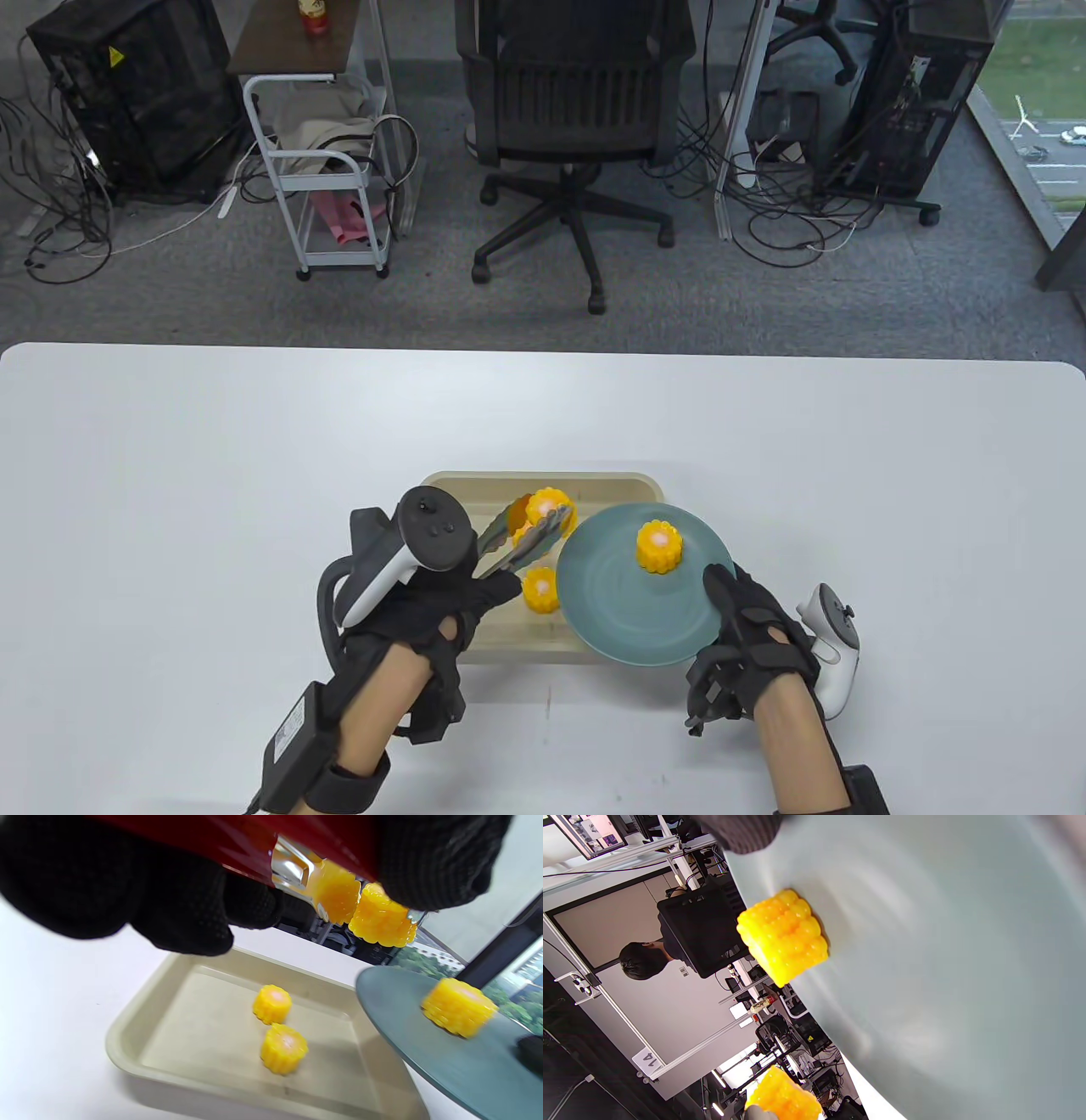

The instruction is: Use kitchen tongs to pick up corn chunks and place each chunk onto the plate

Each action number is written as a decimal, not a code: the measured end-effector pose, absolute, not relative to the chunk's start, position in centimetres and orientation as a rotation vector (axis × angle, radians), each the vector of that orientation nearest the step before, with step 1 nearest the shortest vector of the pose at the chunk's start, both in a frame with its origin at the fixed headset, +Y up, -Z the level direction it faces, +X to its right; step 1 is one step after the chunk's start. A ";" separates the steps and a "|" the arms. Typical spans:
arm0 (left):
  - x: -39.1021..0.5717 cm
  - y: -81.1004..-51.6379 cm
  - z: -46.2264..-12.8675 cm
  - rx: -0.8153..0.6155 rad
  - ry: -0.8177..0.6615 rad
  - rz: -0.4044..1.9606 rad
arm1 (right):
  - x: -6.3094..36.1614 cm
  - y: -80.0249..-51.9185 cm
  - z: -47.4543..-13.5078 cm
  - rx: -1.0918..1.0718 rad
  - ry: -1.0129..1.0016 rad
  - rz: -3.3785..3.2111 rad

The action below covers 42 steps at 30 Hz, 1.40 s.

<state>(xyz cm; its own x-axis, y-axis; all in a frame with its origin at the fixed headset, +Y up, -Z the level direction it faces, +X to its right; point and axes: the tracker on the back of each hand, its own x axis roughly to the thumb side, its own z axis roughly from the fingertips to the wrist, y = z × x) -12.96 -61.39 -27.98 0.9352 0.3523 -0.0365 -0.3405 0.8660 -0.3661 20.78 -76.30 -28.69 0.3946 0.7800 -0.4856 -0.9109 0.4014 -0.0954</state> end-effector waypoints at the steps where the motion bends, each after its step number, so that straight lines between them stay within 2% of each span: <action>1: -12.4 -61.5 -27.8 -0.376 -0.053 0.356 | 20.8 -76.3 -28.7 -0.375 0.397 1.098; 10: -9.4 -63.3 -27.6 -0.383 -0.104 0.253 | 20.8 -76.3 -28.6 -0.367 0.407 1.076; 16: -9.6 -63.6 -27.7 -0.388 -0.111 0.340 | 20.8 -76.4 -28.6 -0.372 0.410 1.044; 28: -13.0 -63.5 -29.5 -0.319 -0.042 0.526 | 21.0 -76.6 -28.6 -0.380 0.391 1.073; 42: -16.1 -66.4 -32.3 -0.290 0.095 0.581 | 21.0 -76.8 -28.7 -0.372 0.402 1.072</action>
